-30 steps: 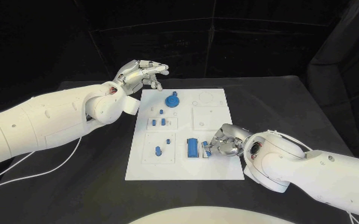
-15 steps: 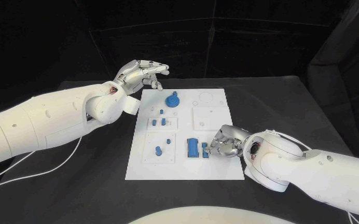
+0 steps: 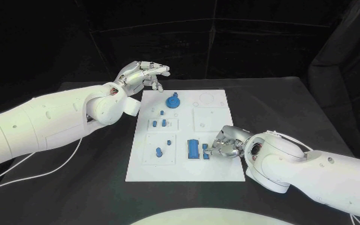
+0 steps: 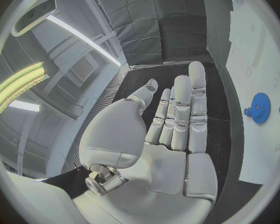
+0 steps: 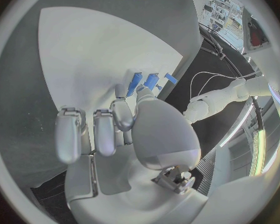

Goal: Assemble the parts on the task board

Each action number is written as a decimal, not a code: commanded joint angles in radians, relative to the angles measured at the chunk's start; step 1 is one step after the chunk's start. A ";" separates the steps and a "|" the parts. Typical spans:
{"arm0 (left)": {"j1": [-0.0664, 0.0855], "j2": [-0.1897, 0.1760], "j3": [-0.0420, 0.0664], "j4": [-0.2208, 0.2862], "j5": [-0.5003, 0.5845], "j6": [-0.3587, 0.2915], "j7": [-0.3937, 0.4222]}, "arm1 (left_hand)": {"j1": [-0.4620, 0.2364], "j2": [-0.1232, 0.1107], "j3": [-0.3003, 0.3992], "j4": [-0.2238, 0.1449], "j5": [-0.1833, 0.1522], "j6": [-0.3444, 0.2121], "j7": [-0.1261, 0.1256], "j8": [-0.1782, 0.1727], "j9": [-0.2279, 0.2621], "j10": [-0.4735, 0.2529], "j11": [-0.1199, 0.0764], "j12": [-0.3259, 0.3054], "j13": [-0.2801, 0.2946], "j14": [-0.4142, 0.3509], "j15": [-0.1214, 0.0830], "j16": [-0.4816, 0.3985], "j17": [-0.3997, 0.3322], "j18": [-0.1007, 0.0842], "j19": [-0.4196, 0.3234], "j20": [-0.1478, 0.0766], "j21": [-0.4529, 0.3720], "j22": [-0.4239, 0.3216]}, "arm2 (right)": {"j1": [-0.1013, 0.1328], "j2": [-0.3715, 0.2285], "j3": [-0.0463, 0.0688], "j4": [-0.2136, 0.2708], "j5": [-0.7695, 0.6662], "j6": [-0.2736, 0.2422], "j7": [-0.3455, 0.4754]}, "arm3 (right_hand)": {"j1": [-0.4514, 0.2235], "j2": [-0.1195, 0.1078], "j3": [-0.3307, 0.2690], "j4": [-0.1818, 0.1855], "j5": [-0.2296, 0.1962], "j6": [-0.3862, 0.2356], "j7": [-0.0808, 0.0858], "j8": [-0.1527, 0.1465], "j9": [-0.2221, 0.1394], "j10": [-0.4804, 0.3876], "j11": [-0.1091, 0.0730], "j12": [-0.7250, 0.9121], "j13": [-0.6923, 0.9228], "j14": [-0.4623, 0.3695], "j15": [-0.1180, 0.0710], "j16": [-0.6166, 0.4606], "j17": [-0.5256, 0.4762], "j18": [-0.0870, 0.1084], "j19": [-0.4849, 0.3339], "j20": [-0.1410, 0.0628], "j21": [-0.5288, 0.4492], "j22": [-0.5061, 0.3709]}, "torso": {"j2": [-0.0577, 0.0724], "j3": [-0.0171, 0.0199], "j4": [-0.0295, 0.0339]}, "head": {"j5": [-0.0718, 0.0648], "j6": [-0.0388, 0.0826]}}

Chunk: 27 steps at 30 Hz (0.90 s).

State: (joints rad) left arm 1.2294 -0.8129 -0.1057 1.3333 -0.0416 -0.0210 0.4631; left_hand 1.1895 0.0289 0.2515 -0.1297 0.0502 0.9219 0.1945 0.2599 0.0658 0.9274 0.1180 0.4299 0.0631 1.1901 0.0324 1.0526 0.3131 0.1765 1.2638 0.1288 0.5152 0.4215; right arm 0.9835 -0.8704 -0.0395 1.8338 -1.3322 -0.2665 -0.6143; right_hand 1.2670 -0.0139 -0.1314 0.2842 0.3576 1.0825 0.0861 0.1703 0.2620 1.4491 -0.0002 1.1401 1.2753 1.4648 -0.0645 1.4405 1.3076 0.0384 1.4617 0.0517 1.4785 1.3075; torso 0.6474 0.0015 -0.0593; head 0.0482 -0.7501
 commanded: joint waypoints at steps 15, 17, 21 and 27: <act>0.002 0.003 0.001 -0.002 0.000 0.014 0.001 | 0.003 0.008 -0.008 0.000 -0.001 0.005 -0.003 -0.005 0.000 0.002 0.002 -0.004 0.001 -0.008 -0.001 0.004 -0.001 0.005 0.006 -0.001 -0.005 -0.001 | 0.001 -0.001 0.000 -0.013 -0.006 0.059 0.037 | 0.000 0.006 -0.064 -0.022 -0.239 0.008 -0.002 0.001 0.000 -0.004 0.005 -0.006 0.003 0.062 0.004 -0.003 0.027 -0.003 0.011 0.002 -0.007 0.148 | 0.000 0.0000 0.0014 | 0.000 -0.004; 0.002 0.002 0.001 -0.002 0.000 0.013 0.000 | 0.003 0.008 -0.008 0.000 -0.001 0.005 -0.003 -0.005 0.000 0.002 0.002 -0.004 0.001 -0.008 -0.001 0.004 -0.001 0.005 0.006 -0.001 -0.005 -0.001 | 0.001 0.001 0.000 -0.018 -0.006 0.062 0.034 | 0.006 0.010 -0.064 -0.025 -0.236 0.009 -0.002 0.002 0.000 -0.003 0.005 -0.005 0.004 0.062 0.004 -0.003 0.028 -0.003 0.011 0.002 -0.007 0.148 | 0.000 -0.0001 0.0007 | 0.000 -0.005; 0.002 0.002 0.001 -0.002 0.000 0.013 0.001 | 0.003 0.008 -0.008 0.000 -0.001 0.005 -0.003 -0.005 0.000 0.002 0.002 -0.004 0.001 -0.008 -0.001 0.004 -0.001 0.005 0.006 -0.001 -0.005 -0.001 | 0.001 0.006 0.000 -0.030 -0.008 0.066 0.028 | 0.025 0.019 -0.063 -0.036 -0.227 0.013 -0.003 0.006 0.001 -0.003 0.004 -0.004 0.005 0.063 0.003 -0.002 0.029 -0.003 0.012 0.001 -0.006 0.149 | 0.000 -0.0007 -0.0001 | 0.001 -0.006; 0.002 0.002 0.001 -0.001 0.000 0.014 0.002 | 0.003 0.008 -0.008 0.000 -0.001 0.005 -0.003 -0.005 0.000 0.002 0.002 -0.004 0.001 -0.008 -0.001 0.004 -0.001 0.005 0.006 -0.001 -0.005 -0.001 | 0.001 0.018 0.000 -0.050 -0.027 0.054 0.020 | 0.057 0.032 -0.062 -0.060 -0.213 0.019 -0.005 0.011 0.003 -0.002 0.002 -0.003 0.006 0.063 0.002 -0.001 0.032 -0.003 0.013 0.000 -0.005 0.151 | 0.001 -0.0001 0.0018 | 0.002 -0.007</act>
State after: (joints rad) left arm 1.2294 -0.8116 -0.1057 1.3310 -0.0417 -0.0194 0.4599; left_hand 1.1895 0.0289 0.2516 -0.1296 0.0502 0.9219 0.1945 0.2599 0.0658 0.9274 0.1180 0.4299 0.0631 1.1901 0.0324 1.0526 0.3132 0.1766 1.2638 0.1288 0.5152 0.4217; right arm 0.9872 -0.8526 -0.0361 1.7922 -1.3407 -0.2260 -0.5812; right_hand 1.3129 0.0200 -0.1949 0.2291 0.1405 1.1005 0.0786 0.1883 0.2702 1.4489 0.0000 1.1366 1.2817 1.4648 -0.0645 1.4406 1.3075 0.0384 1.4617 0.0517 1.4785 1.3074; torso 0.6476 0.0012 -0.0587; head 0.0498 -0.7563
